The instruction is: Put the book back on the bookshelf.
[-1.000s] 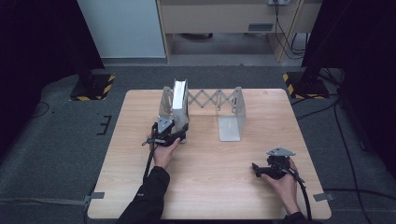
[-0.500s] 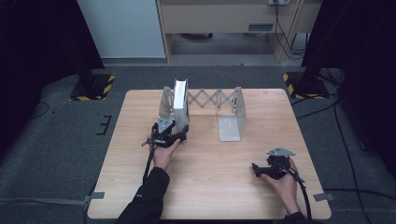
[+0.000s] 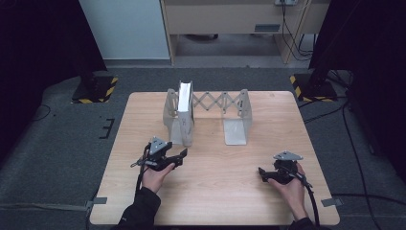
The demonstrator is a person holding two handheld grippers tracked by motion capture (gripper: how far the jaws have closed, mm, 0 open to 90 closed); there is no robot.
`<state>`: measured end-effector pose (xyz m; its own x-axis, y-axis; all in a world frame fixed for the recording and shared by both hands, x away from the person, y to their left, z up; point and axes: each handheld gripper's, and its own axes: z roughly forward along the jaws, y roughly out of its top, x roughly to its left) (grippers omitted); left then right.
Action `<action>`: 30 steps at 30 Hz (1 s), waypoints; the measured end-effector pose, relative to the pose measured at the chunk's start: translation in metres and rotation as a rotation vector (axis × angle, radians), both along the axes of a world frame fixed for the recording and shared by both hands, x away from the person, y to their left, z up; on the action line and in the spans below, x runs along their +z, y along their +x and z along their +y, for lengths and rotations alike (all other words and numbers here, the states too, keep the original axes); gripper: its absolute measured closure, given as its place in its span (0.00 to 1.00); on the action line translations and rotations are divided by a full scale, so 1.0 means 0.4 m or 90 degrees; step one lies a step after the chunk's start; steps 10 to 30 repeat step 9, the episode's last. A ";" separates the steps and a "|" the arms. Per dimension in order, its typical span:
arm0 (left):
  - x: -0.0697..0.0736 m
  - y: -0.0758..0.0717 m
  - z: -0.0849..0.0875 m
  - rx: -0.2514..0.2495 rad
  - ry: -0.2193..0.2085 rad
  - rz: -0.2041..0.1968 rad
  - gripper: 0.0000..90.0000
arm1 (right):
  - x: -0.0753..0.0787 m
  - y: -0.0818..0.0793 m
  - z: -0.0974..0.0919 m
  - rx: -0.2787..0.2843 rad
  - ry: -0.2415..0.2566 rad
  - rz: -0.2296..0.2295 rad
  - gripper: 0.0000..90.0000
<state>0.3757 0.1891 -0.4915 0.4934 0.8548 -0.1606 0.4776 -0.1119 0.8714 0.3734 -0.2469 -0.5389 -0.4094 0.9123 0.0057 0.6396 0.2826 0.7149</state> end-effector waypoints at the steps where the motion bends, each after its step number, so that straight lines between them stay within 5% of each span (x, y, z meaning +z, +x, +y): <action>1: -0.005 -0.007 0.005 -0.001 0.002 0.006 0.29 | 0.000 0.000 0.000 0.000 0.000 -0.001 0.06; 8: -0.027 -0.039 0.056 0.011 0.016 0.047 0.27 | 0.001 -0.003 -0.001 -0.008 0.003 0.001 0.08; 30: -0.027 -0.039 0.056 0.011 0.016 0.047 0.27 | 0.001 -0.003 -0.001 -0.008 0.003 0.001 0.08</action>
